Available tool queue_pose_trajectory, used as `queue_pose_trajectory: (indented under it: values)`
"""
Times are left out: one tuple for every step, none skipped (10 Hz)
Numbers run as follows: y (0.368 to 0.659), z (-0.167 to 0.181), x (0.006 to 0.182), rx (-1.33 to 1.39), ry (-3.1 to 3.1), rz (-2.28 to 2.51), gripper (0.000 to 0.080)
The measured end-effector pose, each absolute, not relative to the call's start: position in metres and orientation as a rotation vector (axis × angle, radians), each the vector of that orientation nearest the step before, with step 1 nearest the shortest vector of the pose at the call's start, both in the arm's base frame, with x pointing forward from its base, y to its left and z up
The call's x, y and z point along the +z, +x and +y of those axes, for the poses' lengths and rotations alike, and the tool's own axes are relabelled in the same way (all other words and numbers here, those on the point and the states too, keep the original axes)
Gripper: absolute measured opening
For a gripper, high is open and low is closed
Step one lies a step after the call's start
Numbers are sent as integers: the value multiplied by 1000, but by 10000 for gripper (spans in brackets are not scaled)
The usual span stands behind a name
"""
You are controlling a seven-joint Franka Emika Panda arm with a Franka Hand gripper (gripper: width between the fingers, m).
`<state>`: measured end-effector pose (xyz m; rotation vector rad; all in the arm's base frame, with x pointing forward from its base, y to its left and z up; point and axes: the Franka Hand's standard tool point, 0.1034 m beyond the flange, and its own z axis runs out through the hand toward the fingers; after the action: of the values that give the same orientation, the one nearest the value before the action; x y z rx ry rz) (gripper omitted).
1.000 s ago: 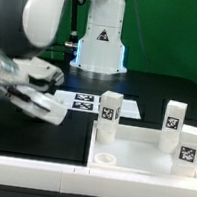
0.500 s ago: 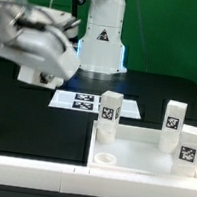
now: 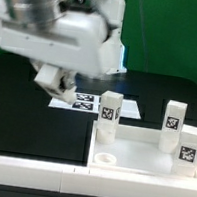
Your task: Assemble square table
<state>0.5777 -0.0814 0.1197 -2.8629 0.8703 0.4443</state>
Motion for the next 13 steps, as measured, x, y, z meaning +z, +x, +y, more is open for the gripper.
queue_pose_trajectory:
  values:
    - [603, -72, 130, 298, -2895, 887, 281]
    - [615, -60, 138, 202, -2984, 783, 281]
    - [623, -56, 137, 53, -2998, 781, 281]
    - [622, -54, 134, -42, -3004, 783, 281]
    - [624, -53, 134, -104, -3008, 779, 281]
    - [632, -52, 134, -256, -3013, 773, 281]
    - [635, -43, 131, -365, -3007, 780, 281]
    - [640, -26, 128, -455, -2993, 784, 281]
    - [647, -9, 122, -572, -2983, 774, 281]
    - [649, 0, 113, -603, -2997, 741, 281]
    - [648, -2, 113, -585, -3004, 737, 281]
    - [648, -4, 114, -586, -3001, 743, 281]
    - [647, -7, 113, -618, -3008, 723, 281]
